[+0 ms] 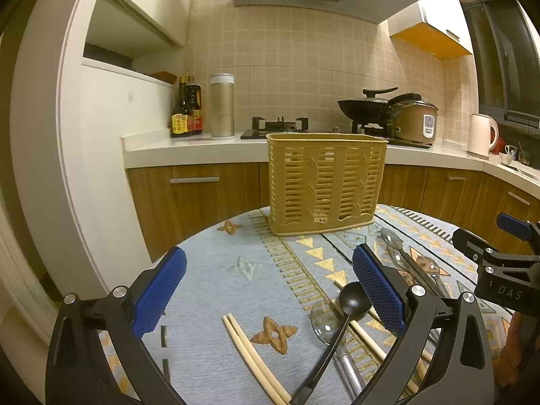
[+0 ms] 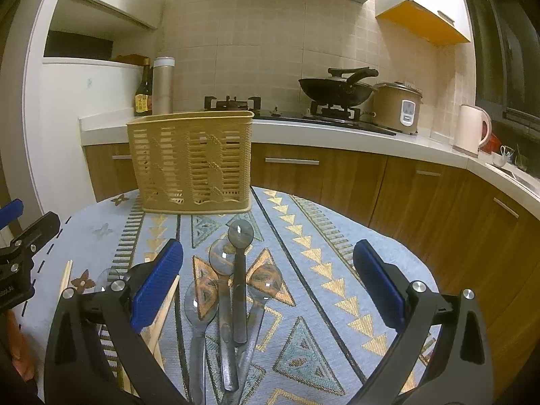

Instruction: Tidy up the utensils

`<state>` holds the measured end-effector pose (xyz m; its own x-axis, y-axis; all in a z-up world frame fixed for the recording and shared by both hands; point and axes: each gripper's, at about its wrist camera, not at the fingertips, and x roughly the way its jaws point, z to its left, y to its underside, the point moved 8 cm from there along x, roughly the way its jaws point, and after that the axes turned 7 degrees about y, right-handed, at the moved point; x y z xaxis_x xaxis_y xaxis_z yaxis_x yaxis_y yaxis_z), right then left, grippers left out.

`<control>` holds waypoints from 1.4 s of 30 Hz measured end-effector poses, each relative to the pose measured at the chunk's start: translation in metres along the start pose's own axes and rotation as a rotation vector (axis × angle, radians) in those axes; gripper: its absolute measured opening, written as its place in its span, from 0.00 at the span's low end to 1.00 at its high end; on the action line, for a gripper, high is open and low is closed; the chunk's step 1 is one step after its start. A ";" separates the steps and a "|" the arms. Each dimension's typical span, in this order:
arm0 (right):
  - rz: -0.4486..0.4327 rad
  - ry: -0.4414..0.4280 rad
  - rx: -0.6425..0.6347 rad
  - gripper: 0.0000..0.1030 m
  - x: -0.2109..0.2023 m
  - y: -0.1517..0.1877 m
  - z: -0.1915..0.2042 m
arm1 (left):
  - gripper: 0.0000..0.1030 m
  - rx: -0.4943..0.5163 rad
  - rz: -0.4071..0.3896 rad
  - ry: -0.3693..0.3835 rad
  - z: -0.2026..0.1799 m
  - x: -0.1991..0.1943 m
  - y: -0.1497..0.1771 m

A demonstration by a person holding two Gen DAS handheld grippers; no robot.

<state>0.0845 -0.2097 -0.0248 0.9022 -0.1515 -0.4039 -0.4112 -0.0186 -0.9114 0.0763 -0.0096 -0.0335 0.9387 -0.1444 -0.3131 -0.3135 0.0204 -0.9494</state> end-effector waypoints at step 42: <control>-0.001 0.007 -0.012 0.94 -0.001 0.000 0.004 | 0.93 0.019 -0.030 0.004 -0.001 -0.007 -0.009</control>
<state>0.0842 -0.2060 -0.0249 0.9018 -0.1587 -0.4020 -0.4115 -0.0310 -0.9109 0.0724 -0.0101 -0.0226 0.9469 -0.1494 -0.2847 -0.2826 0.0350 -0.9586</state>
